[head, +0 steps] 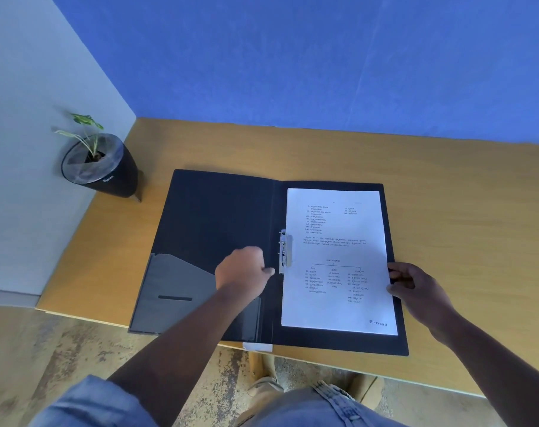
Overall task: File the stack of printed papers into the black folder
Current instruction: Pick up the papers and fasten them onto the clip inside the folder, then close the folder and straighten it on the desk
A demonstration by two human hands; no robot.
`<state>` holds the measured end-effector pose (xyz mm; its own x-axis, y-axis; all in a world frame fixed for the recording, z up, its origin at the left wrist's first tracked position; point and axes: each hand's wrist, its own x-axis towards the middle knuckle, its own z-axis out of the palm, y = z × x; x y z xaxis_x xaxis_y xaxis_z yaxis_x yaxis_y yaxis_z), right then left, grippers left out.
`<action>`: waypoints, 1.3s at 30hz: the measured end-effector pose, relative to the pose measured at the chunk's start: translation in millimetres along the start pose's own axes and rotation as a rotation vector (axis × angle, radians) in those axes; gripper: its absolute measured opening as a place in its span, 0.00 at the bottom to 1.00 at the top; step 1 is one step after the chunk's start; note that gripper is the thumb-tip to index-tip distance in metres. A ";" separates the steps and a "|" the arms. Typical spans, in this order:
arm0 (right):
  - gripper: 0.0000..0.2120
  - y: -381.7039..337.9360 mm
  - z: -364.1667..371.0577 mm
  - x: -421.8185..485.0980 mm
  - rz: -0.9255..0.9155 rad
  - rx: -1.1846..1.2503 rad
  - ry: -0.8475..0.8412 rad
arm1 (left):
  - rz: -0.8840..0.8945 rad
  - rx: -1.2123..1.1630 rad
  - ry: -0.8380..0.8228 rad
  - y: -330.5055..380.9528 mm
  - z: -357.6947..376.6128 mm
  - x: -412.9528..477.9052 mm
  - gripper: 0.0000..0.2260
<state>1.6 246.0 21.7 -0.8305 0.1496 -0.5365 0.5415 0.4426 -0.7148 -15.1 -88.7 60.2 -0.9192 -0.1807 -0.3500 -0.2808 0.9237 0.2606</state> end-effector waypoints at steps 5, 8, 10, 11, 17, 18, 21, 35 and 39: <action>0.18 -1.5 0.8 -2.1 -0.012 -0.025 0.007 | -0.077 -0.177 0.281 -48.8 -22.0 -7.4 0.06; 0.18 -0.5 0.6 -1.8 -0.015 -0.042 0.005 | -0.161 -0.202 0.469 -87.0 -39.3 -9.1 0.04; 0.18 -0.3 0.3 -0.6 -0.011 -0.044 0.006 | -0.258 -0.167 0.513 -110.7 -48.6 -7.7 0.10; 0.18 -0.6 0.4 0.1 -0.006 -0.045 0.006 | -0.313 -0.151 0.499 -121.4 -52.3 -6.5 0.12; 0.18 -4.6 3.7 2.5 0.029 -0.068 0.025 | -0.507 -0.485 0.253 -166.6 -60.5 3.2 0.16; 0.18 -5.4 4.4 2.4 0.032 -0.072 0.034 | -0.547 -0.625 0.236 -168.9 -63.1 3.1 0.15; 0.17 -8.5 5.9 3.7 0.030 -0.077 0.053 | -0.601 -0.897 0.261 -173.8 -83.1 -2.3 0.12; 0.08 -27.1 -5.4 -19.0 0.062 0.134 0.089 | -0.048 -1.102 0.018 -56.8 -157.8 -58.5 0.09; 0.07 -51.2 -12.9 -45.7 -0.007 0.234 -0.037 | 0.114 -1.132 -0.068 5.3 -143.3 -61.9 0.11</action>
<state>10.1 228.0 88.6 -0.8315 0.1127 -0.5440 0.5546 0.2259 -0.8009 0.7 -121.0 212.2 -0.9480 -0.0651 -0.3115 -0.3165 0.0919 0.9441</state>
